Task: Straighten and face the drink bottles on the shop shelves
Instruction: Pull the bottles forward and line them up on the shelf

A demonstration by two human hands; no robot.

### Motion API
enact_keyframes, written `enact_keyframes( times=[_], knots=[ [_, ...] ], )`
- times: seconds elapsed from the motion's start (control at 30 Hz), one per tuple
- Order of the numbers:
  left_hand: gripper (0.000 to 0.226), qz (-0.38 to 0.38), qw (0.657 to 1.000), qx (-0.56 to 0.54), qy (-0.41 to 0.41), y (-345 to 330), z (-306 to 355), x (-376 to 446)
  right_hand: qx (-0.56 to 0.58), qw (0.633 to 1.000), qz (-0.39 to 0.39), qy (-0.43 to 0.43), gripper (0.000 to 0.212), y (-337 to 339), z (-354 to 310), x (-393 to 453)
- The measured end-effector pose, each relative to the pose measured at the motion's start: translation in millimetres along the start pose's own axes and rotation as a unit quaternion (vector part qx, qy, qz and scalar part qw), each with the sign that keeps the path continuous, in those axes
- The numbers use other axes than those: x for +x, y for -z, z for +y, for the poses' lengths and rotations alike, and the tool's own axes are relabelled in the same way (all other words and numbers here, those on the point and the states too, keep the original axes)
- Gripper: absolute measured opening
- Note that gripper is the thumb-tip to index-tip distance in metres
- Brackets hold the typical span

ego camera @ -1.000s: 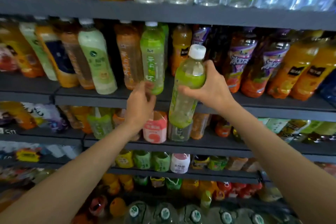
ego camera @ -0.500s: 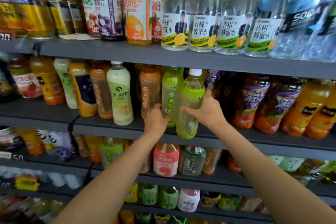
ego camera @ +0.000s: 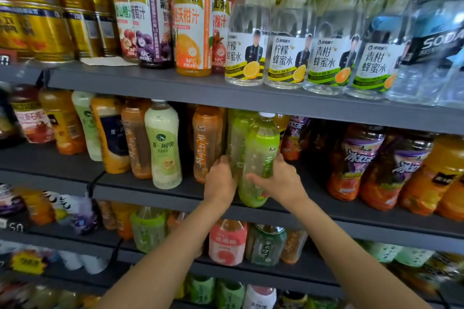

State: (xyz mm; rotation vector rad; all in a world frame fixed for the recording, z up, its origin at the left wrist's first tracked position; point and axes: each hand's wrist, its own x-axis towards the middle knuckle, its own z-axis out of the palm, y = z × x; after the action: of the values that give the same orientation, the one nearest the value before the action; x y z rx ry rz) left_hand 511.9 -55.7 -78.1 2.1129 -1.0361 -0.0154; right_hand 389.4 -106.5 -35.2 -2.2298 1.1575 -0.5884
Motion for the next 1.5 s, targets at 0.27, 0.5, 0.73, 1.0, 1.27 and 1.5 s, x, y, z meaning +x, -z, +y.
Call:
enact_keyframes(
  times=[0.27, 0.5, 0.73, 1.0, 1.27, 1.5],
  knots=[
    [0.034, 0.054, 0.996, -0.065, -0.035, 18.0, -27.9, -30.7, -0.016, 0.999, 0.027, 0.012, 0.071, -9.7, -1.3, 6.0],
    [0.056, -0.008, 0.996, -0.042, -0.073, 4.9, -5.1, -39.9, -0.020, 1.000, 0.022, 0.002, 0.082, -9.8, -2.6, 15.1],
    [0.067, -0.065, 0.997, 0.015, -0.045, 7.8, 5.9, -45.1, -0.026, 1.000, 0.007, -0.002, 0.076, -4.6, 2.0, 18.6],
    [0.057, 0.025, 0.999, 0.023, 0.013, 33.6, -20.6, -65.3, -0.022, 0.999, -0.001, -0.042, 0.065, 1.5, 7.8, 22.6],
    [0.037, 0.177, 0.977, -0.081, 0.087, 62.8, -43.0, -46.3, 0.058, 0.985, 0.160, 0.018, 0.037, -17.2, 24.5, -7.2],
    [0.036, 0.148, 0.980, -0.121, 0.063, 87.5, -77.1, -38.4, 0.065, 0.977, 0.090, 0.183, 0.039, -64.2, -78.1, -11.4]
  ],
)
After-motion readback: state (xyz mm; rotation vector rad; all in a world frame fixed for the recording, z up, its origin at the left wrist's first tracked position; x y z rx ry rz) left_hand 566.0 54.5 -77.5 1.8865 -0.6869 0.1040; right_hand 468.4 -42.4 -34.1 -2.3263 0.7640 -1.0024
